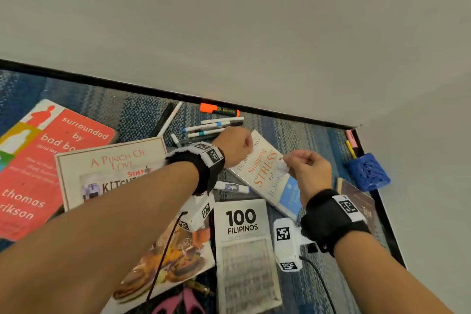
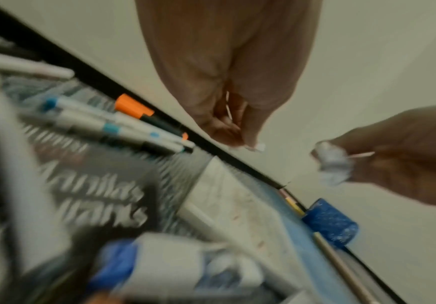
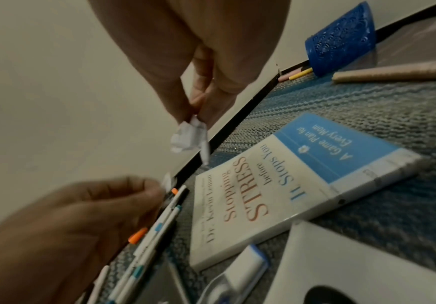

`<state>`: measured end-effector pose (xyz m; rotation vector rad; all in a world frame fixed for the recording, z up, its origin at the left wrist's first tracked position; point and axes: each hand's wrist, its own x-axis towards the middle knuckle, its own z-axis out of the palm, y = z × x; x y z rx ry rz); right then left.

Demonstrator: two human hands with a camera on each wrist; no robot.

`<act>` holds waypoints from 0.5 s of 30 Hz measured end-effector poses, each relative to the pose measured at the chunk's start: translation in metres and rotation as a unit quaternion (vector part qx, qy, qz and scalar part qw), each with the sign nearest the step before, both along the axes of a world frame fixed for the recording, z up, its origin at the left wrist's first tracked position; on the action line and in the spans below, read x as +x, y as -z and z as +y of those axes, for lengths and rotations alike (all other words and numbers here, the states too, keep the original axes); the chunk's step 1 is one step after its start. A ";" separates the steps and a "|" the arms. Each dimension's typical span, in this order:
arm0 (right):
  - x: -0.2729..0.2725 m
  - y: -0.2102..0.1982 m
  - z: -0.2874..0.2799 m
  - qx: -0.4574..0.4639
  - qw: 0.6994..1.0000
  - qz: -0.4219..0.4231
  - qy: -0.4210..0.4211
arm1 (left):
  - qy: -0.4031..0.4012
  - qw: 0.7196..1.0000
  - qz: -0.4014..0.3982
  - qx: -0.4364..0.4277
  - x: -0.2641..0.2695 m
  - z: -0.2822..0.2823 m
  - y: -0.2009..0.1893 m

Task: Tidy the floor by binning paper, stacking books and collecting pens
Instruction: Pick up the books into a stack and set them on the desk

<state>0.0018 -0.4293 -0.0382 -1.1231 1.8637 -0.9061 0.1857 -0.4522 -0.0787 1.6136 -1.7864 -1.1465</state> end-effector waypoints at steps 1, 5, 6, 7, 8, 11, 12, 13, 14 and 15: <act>0.000 -0.003 0.002 0.004 1.000 -0.004 0.021 | 0.028 0.999 0.027 -0.019 -0.006 0.006 -0.016; -0.007 -0.031 0.031 0.031 0.997 -0.036 0.055 | 0.120 0.986 0.089 -0.080 -0.052 0.040 -0.081; -0.011 -0.043 0.042 0.037 0.994 -0.084 0.051 | 0.126 0.984 0.092 -0.091 -0.066 0.051 -0.091; -0.014 -0.057 0.054 0.043 0.988 -0.142 0.051 | 0.125 0.983 0.093 -0.096 -0.079 0.063 -0.098; -0.020 -0.069 0.066 0.051 0.978 -0.199 0.049 | 0.120 0.984 0.091 -0.098 -0.090 0.075 -0.103; -0.042 -0.099 0.103 0.078 0.955 -0.284 0.028 | 0.117 0.982 0.104 -0.104 -0.117 0.117 -0.115; -0.050 -0.103 0.114 0.082 0.956 -0.281 0.027 | 0.120 0.981 0.114 -0.106 -0.125 0.130 -0.119; -0.057 -0.106 0.125 0.086 0.958 -0.272 0.029 | 0.122 0.979 0.123 -0.110 -0.133 0.143 -0.121; -0.064 -0.106 0.138 0.098 0.960 -0.261 0.031 | 0.125 0.977 0.133 -0.112 -0.142 0.155 -0.122; -0.072 -0.105 0.150 0.115 0.957 -0.262 0.038 | 0.125 0.976 0.145 -0.108 -0.150 0.167 -0.123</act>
